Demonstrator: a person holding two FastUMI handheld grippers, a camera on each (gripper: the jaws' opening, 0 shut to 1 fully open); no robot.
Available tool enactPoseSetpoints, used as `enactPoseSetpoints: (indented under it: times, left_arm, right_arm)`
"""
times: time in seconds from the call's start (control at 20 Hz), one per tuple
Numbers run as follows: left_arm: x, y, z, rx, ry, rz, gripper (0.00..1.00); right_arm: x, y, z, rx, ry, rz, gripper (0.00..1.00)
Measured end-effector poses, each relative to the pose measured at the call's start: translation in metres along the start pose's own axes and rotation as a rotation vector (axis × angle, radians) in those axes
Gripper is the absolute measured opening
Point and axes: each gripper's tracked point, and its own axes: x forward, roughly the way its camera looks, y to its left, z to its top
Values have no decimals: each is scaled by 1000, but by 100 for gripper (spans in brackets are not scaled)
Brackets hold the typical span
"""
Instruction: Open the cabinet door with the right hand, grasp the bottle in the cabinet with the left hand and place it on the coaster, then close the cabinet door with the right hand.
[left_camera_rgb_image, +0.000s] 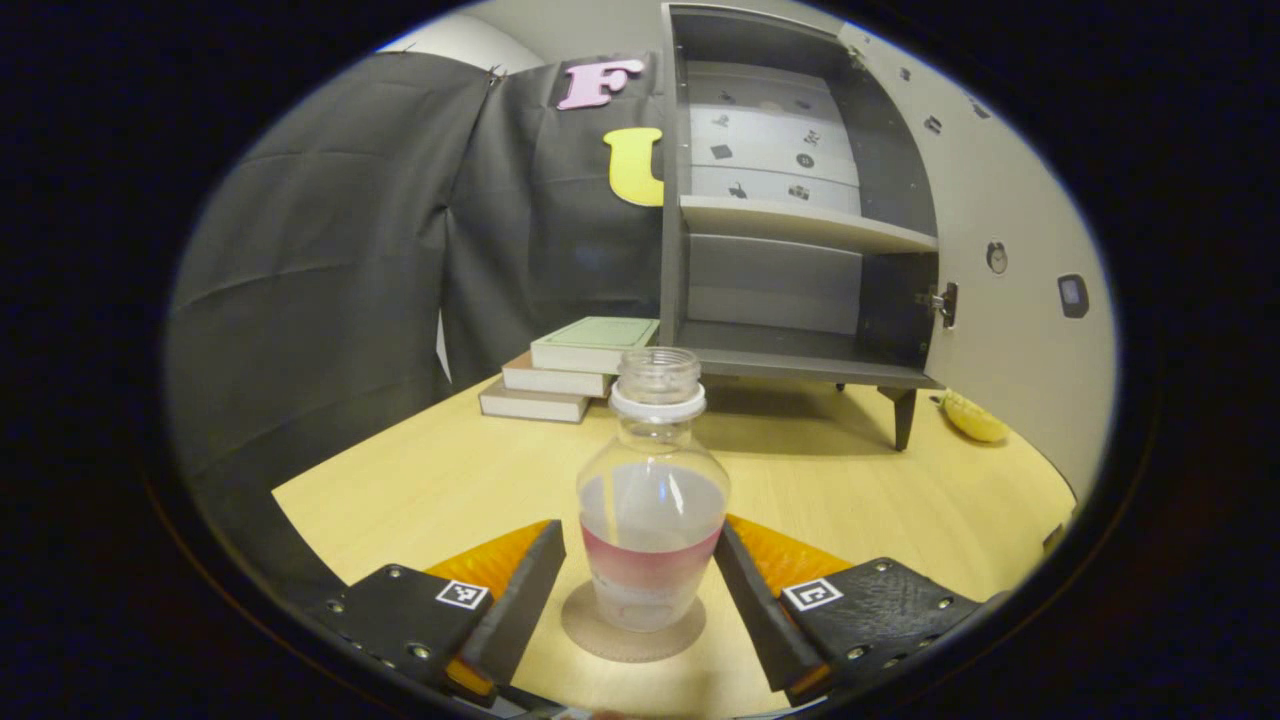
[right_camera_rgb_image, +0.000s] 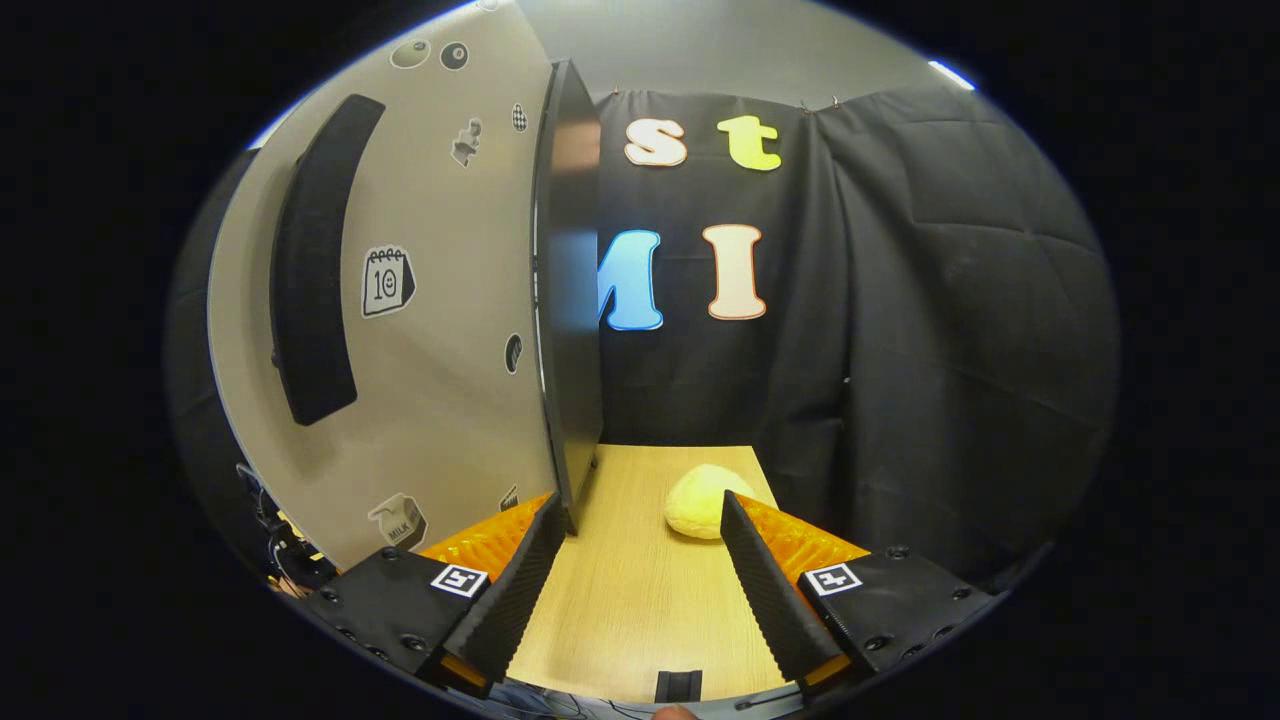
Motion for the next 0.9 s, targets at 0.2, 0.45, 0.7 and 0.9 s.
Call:
enactPoseSetpoints:
  times: [0.2, 0.45, 0.7, 0.9]
  left_arm:
    - [-16, -1, 11, 27, -16, 0, 88]
    - [-46, -4, 34, 32, -39, 3, 91]
    - [-85, -1, 89, 37, -107, 29, 88]
    - [-105, 5, 145, 91, -173, 33, 88]
  right_arm:
    - [0, -1, 3, 9, -11, 10, 95]
    - [-1, 1, 15, 13, -37, 32, 95]
    - [-1, 8, 41, 30, -91, 74, 95]
    - [-6, 4, 68, 15, -137, 69, 99]
